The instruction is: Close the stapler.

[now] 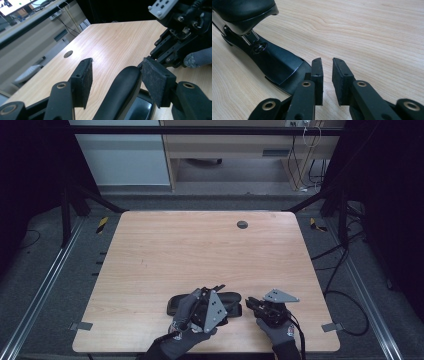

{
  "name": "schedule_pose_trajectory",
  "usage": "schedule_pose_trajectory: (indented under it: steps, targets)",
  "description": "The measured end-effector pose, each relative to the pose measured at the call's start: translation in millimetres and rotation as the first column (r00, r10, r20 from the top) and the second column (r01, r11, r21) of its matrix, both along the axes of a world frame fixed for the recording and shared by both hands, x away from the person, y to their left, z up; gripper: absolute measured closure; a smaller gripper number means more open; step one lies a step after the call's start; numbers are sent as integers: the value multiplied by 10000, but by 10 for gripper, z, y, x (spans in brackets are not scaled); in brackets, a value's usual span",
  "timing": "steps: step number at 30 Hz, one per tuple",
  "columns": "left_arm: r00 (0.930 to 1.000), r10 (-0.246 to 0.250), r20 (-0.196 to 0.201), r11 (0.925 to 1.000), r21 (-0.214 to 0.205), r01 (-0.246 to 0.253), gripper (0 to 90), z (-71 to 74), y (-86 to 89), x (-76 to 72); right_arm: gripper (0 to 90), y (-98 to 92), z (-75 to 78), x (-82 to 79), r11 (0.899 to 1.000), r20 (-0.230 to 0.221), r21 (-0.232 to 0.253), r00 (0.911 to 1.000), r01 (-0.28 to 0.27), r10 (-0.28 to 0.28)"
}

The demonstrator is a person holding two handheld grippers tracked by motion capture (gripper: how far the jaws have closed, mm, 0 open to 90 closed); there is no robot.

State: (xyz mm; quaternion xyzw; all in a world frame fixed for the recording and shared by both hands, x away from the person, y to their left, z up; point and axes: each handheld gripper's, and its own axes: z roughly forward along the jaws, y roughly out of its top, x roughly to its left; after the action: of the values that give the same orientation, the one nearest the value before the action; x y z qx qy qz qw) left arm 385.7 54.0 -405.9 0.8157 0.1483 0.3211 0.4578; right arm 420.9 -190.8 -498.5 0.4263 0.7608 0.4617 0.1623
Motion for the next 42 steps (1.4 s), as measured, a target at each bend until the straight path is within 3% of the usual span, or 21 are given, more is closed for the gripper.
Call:
schedule_pose_trajectory:
  steps: [8,12,18,28,38,42]
  targets:
    - [9981,473,-382,9967,-637,-497,443,92,283,85,851,-17,21,1,10000,52,17,10000,21,-21]
    - [9945,814,-659,9913,-984,-876,456,91,453,142,900,-25,36,8,10000,107,-70,9999,12,-11]
    - [9858,1342,-1011,9802,-1329,-1471,460,38,721,224,900,-43,70,17,9999,206,-72,9997,92,-91]
    - [9587,2346,-1605,9511,-1662,-2605,458,-101,1212,314,900,-110,162,24,9993,414,234,9987,304,-313]
    - [9206,3266,-2142,9192,-1549,-3621,455,-277,1576,341,900,-135,318,17,9979,667,616,9975,178,-219]
    - [9006,3639,-2377,9045,-1405,-4026,453,-382,1714,348,900,-99,394,-1,9976,816,698,9967,-7,-50]
